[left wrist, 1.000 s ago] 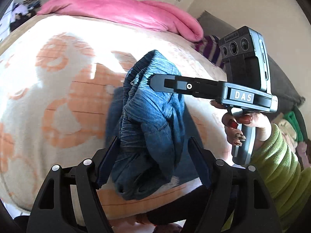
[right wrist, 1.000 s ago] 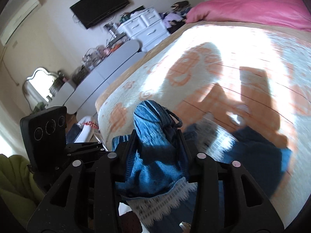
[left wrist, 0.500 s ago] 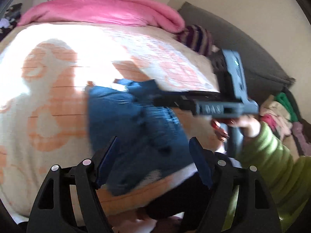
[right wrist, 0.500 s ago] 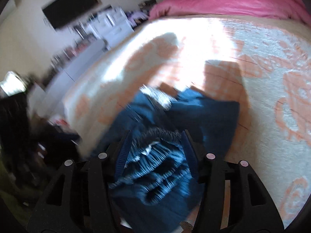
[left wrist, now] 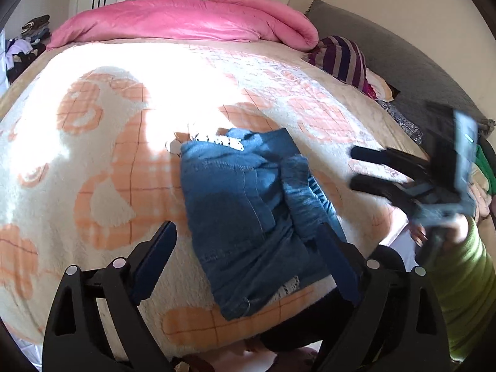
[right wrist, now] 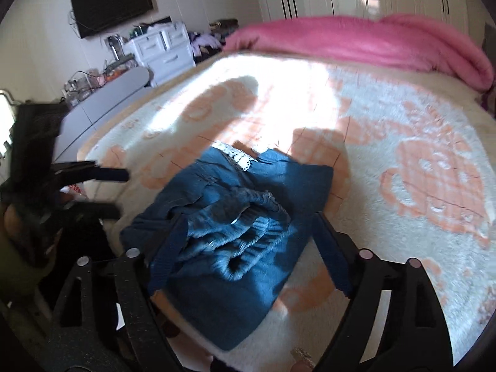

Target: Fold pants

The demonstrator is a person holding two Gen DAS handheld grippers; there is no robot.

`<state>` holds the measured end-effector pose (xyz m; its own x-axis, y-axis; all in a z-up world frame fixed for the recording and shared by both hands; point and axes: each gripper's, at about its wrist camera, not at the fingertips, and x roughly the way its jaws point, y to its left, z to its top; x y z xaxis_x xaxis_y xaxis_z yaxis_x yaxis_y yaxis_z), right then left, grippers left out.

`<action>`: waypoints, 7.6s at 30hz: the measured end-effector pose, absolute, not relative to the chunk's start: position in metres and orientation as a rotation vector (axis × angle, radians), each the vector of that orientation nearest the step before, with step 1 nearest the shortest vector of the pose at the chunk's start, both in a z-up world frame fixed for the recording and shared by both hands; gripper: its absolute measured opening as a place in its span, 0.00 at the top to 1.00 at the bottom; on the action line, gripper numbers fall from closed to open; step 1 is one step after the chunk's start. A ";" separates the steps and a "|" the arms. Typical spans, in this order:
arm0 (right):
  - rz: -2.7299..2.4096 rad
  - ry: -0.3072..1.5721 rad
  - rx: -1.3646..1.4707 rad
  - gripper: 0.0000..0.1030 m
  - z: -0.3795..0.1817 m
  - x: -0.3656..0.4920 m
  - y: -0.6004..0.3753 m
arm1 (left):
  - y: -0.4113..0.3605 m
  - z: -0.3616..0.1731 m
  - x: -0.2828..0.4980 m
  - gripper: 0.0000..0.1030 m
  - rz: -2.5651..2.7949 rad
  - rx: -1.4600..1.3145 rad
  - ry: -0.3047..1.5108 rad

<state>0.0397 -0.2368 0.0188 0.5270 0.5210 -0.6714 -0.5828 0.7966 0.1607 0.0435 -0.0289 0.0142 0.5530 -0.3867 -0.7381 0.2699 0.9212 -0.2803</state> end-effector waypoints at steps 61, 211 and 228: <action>0.948 0.822 -0.626 0.98 -0.040 -0.048 -0.117 | -0.044 -0.040 0.127 0.47 -0.430 -0.060 0.994; 0.310 0.807 0.014 0.18 -0.027 0.152 -0.197 | 0.001 -0.017 0.171 0.23 -0.173 -0.168 0.812; 0.322 0.538 0.007 0.09 0.056 0.047 -0.227 | -0.001 0.046 0.058 0.04 -0.175 -0.147 0.646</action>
<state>0.0468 -0.2271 0.0558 0.8098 0.3032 -0.5023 -0.2994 0.9498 0.0907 0.0578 -0.0011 0.0458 0.7849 -0.2072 -0.5840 0.1160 0.9749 -0.1901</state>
